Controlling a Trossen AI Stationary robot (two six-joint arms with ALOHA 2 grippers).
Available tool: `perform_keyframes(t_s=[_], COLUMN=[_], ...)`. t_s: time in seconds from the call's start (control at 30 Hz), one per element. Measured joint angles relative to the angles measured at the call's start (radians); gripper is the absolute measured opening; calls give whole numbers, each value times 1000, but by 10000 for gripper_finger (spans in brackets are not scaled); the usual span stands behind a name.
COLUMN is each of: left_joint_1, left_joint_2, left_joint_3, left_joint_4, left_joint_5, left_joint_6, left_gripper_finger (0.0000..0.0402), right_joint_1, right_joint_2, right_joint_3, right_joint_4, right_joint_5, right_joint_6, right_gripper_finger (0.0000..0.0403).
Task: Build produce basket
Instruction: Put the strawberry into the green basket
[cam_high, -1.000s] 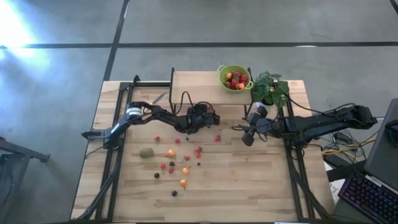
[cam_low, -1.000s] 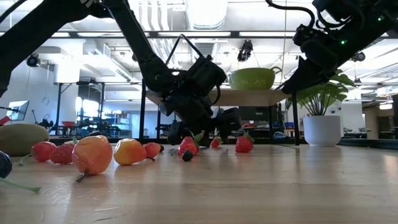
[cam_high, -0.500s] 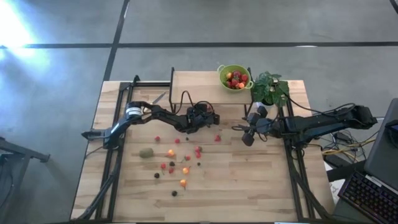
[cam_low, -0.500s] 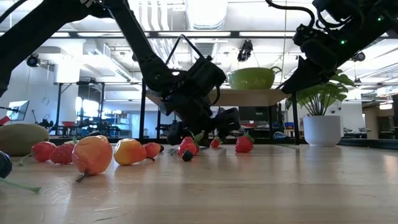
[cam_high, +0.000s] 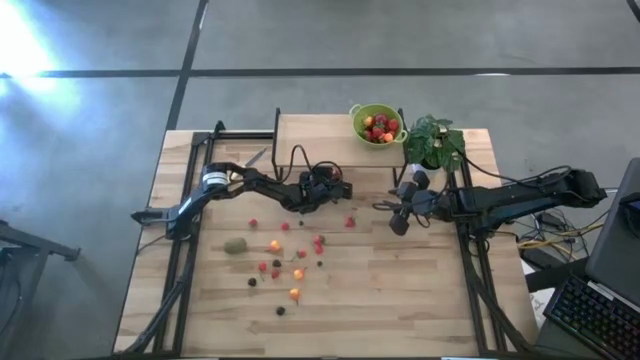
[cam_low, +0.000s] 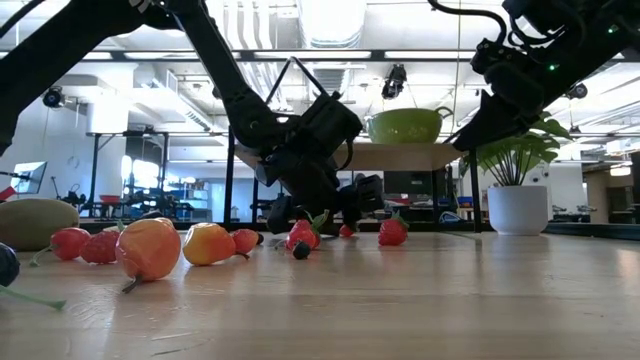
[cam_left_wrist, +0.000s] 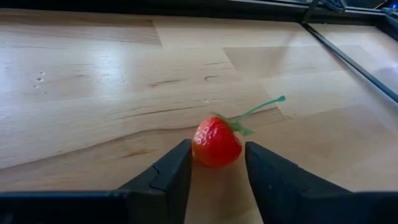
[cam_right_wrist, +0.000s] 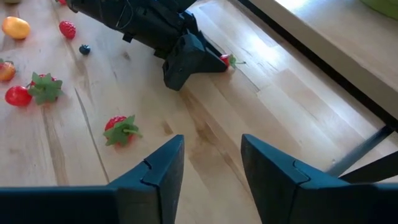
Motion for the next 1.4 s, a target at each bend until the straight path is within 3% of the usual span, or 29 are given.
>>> perform_keyframes(t_s=[0.63, 1.0, 1.17, 1.4], left_joint_1=[-3, -25, -48, -92], left_joint_2=[0, 0, 0, 0], left_joint_3=[-1, -1, -1, 0], left_joint_4=[-4, -4, -9, -17], left_joint_5=[24, 41, 52, 51], left_joint_6=[1, 49, 82, 126], left_gripper_finger=[77, 57, 57, 57], right_joint_1=[0, 13, 57, 120], right_joint_2=[0, 0, 2, 2], right_joint_3=[-1, -3, -45, -141], right_joint_4=[-2, -3, 121, 310], right_joint_5=[-2, -43, -44, -41], right_joint_6=[0, 2, 3, 47], right_gripper_finger=[118, 125, 124, 85])
